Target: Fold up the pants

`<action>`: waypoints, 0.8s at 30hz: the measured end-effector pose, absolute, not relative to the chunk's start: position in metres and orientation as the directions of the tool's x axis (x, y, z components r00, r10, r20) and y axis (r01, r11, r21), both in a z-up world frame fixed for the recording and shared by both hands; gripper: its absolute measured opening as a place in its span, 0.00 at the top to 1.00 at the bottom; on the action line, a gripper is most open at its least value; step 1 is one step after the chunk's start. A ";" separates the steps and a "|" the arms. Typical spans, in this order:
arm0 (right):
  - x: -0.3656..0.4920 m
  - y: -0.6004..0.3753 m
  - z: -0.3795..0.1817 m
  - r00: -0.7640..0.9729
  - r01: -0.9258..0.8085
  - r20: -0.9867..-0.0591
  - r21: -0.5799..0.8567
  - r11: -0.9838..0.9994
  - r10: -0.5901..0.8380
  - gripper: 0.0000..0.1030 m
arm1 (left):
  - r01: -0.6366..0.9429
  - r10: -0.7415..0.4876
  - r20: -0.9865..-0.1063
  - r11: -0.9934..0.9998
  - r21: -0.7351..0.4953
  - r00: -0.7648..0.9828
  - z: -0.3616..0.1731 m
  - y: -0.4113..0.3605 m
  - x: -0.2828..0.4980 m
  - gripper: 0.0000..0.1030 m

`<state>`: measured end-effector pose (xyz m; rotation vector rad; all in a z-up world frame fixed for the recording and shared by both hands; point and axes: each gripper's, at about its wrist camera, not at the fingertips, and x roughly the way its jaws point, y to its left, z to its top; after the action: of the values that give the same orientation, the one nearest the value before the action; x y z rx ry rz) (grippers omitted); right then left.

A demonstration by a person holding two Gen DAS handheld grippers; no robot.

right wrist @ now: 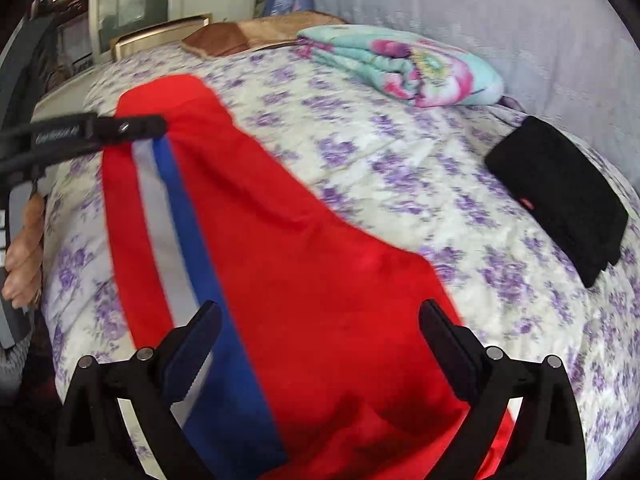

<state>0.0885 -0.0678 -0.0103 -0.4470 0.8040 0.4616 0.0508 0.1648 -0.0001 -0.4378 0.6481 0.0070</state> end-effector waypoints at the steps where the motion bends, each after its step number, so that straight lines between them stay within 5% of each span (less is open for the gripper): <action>1: 0.098 -0.076 -0.010 0.621 -0.514 -0.761 -0.215 0.831 0.187 0.04 | -0.144 -0.125 -0.586 0.909 -0.391 0.801 -0.001 0.165 0.051 0.74; 6: 0.144 -0.093 -0.040 0.552 -0.447 -0.833 -0.253 0.858 0.042 0.04 | -0.151 -0.122 -0.593 0.908 -0.390 0.796 -0.003 0.166 0.052 0.74; 9: 0.152 -0.100 -0.048 0.498 -0.448 -0.862 -0.168 0.878 0.089 0.04 | -0.157 -0.116 -0.598 0.910 -0.384 0.793 -0.004 0.166 0.054 0.74; 24: 0.046 -0.181 0.007 0.612 -0.453 -0.725 0.007 0.891 0.317 0.04 | -0.131 -0.091 -0.578 0.935 -0.331 0.811 0.005 0.153 0.049 0.75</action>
<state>0.0463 -0.1805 0.0069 -0.1841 0.7973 0.4473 0.0489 0.1526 0.0047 -0.3694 0.6283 0.0215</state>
